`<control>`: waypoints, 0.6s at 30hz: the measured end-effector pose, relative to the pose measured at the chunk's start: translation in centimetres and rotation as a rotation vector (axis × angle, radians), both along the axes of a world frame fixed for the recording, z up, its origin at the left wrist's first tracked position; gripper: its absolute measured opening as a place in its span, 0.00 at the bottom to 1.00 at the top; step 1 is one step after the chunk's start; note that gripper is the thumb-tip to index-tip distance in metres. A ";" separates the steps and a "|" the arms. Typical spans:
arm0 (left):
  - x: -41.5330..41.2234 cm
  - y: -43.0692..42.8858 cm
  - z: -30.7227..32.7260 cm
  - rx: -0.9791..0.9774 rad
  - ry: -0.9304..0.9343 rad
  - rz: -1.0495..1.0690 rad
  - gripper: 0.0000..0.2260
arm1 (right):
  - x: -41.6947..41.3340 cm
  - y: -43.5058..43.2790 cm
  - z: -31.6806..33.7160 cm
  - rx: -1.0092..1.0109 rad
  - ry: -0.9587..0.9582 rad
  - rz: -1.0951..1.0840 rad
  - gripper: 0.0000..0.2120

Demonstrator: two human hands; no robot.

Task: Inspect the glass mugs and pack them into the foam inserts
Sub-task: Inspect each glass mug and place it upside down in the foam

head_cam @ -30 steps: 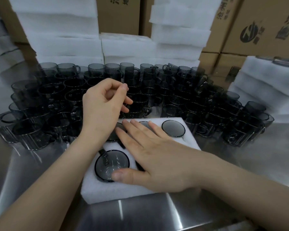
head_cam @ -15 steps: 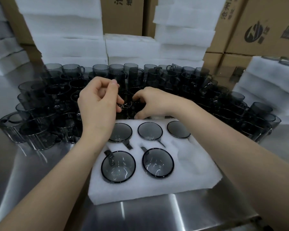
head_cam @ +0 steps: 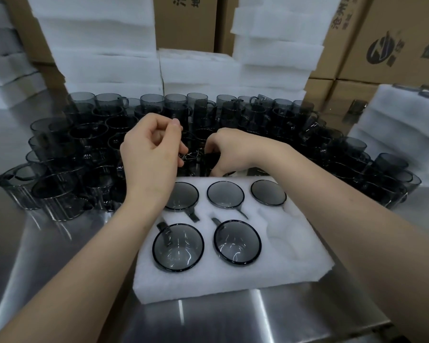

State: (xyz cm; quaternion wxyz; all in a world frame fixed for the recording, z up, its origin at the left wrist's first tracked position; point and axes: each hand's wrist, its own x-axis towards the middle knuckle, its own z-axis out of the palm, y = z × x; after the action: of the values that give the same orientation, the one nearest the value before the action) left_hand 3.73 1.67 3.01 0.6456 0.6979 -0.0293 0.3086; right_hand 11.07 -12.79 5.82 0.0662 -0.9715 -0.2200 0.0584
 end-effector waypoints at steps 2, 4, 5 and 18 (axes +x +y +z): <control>0.0 0.0 0.0 0.001 -0.002 0.005 0.08 | -0.1 -0.4 0.2 0.015 0.008 0.002 0.31; 0.0 0.0 0.0 0.002 -0.003 0.010 0.08 | -0.4 -1.0 0.6 0.040 0.003 0.002 0.31; 0.0 0.0 0.1 0.004 -0.003 0.012 0.08 | -0.6 -1.4 0.9 0.061 0.001 -0.005 0.30; -0.1 -0.8 -0.1 0.535 -0.037 -0.166 0.31 | -3.7 -1.6 3.8 0.881 0.011 -0.078 0.16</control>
State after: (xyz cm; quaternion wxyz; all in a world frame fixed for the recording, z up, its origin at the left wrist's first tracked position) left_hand 3.59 0.84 2.86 0.4609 0.8329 -0.1784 0.2489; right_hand 7.41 -14.42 9.62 0.4773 -0.8579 -0.1865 -0.0381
